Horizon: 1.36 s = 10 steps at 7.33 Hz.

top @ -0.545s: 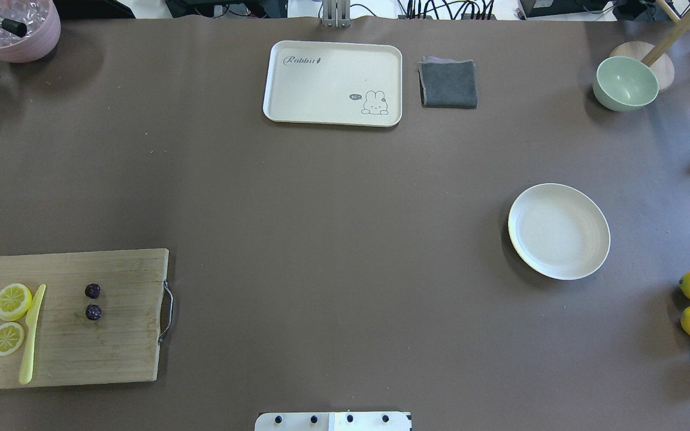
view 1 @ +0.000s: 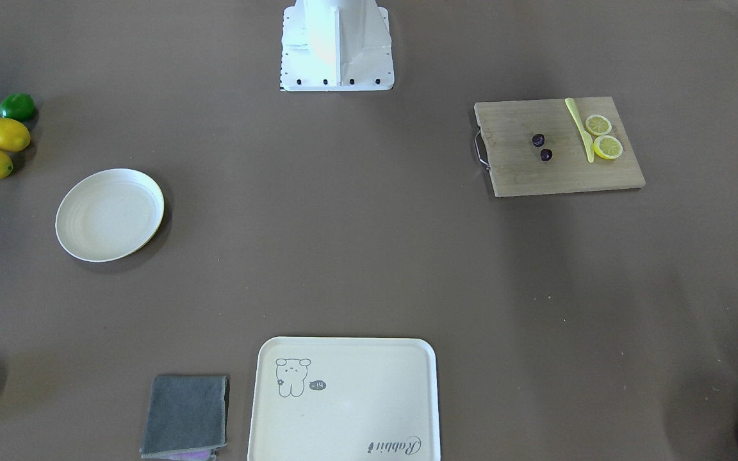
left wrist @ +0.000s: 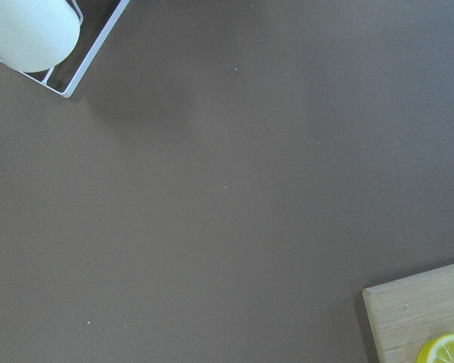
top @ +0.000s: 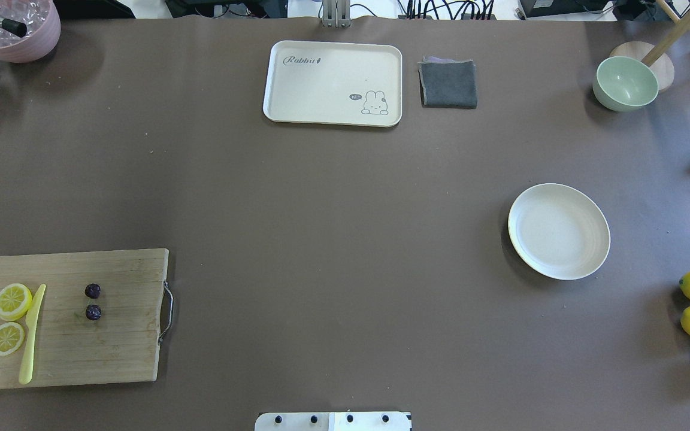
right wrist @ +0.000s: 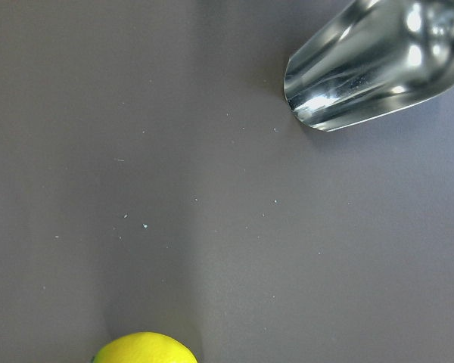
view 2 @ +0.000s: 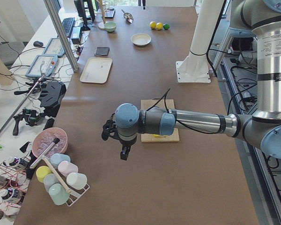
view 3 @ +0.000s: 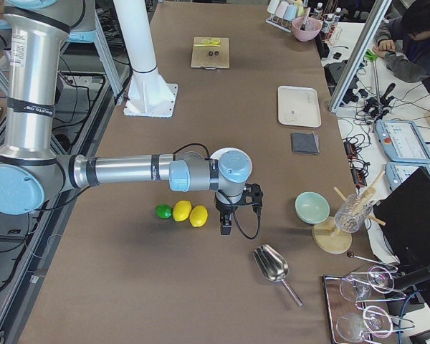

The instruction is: Place red cherry on plate

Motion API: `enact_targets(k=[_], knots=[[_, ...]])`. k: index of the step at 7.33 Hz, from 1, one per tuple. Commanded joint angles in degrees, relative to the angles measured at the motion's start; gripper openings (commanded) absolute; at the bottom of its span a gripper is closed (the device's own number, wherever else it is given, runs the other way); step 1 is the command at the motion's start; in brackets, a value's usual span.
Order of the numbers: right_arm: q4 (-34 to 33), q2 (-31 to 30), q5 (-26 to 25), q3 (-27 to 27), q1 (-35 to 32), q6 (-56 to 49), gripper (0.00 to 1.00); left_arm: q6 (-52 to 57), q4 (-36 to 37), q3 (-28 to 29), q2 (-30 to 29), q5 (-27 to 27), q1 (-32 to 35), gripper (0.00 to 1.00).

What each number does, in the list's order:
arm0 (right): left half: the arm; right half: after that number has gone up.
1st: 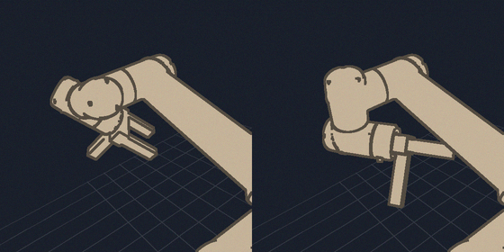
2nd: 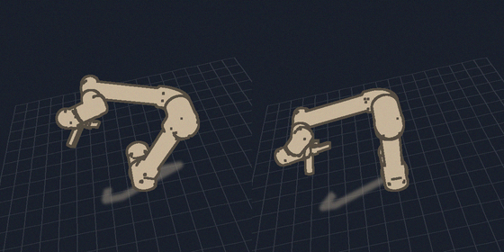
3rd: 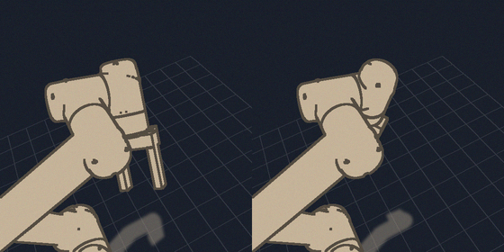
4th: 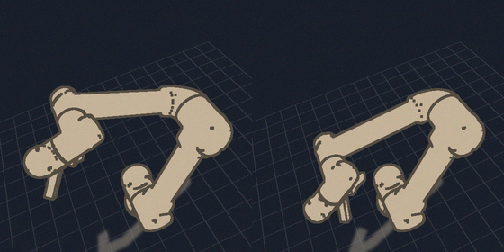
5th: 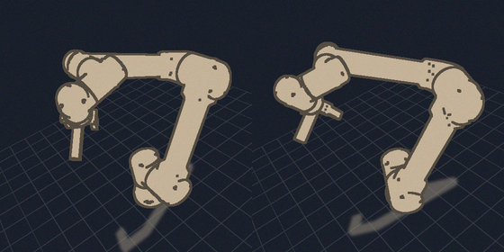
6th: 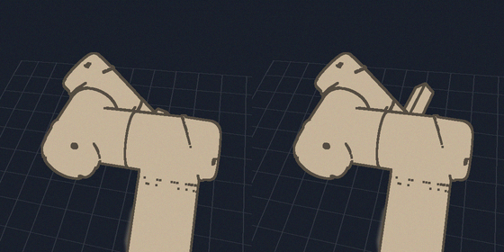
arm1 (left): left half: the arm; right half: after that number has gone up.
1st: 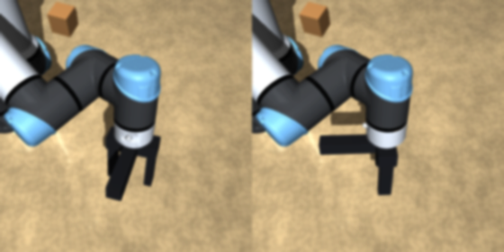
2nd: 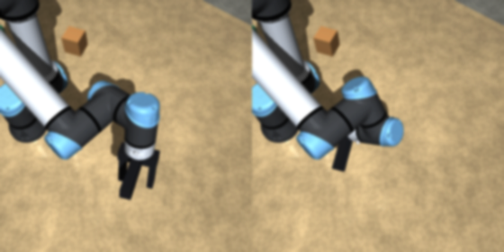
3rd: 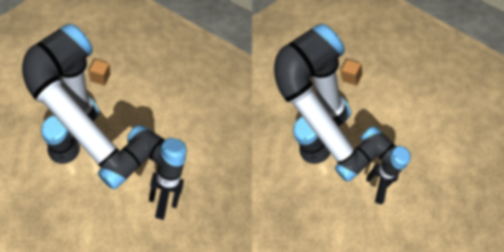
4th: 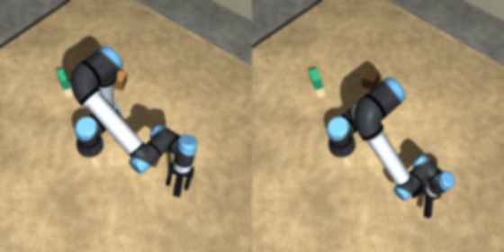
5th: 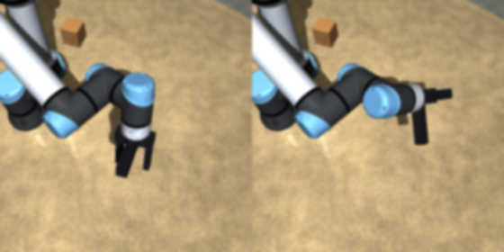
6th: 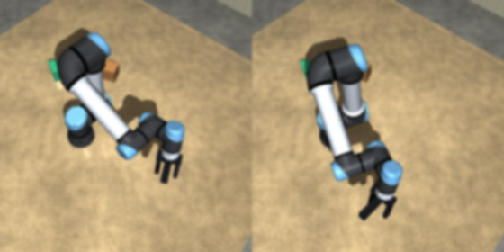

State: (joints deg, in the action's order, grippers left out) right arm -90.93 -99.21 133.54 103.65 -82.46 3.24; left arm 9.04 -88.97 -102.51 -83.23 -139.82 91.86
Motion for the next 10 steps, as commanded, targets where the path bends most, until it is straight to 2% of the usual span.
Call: enact_targets(k=[1, 2, 3, 4, 5, 6, 8, 10], knots=[[6.0, 0.5, 0.4, 1.2, -0.1, 0.5, 1.00, -0.1, 0.0, -1.5, -0.8, 0.2, 0.2, 0.98], [12.6, 0.2, 0.4, 1.3, -0.1, 0.7, 1.00, -0.4, -0.1, -4.6, -0.8, 0.1, 0.4, 0.98], [17.2, 0.2, 0.1, 1.5, -0.2, 2.7, 1.00, -0.3, -0.6, -5.0, -0.8, -0.1, 0.9, 0.98], [19.5, 0.4, 0.2, 1.5, -0.2, 6.5, 1.00, -0.6, -5.8, -3.8, -2.9, 0.6, 0.9, 0.98], [20.0, 0.7, 0.3, 1.5, -0.1, 7.7, 1.00, -2.9, -7.4, 1.3, -8.1, 0.2, 0.9, 0.98], [20.8, 0.9, 0.5, 1.6, 0.0, 11.3, 1.00, -4.4, -8.8, 1.6, -8.5, -0.1, 0.9, 0.98], [21.0, 4.5, -0.3, 1.3, 6.5, 21.5, 1.00, -4.7, -15.4, 2.7, -8.1, -0.1, 0.7, 0.98], [21.1, 5.3, -3.2, 1.1, 12.8, 29.2, 1.00, -4.7, -15.5, 2.8, -8.3, 0.1, -0.6, 0.98]])
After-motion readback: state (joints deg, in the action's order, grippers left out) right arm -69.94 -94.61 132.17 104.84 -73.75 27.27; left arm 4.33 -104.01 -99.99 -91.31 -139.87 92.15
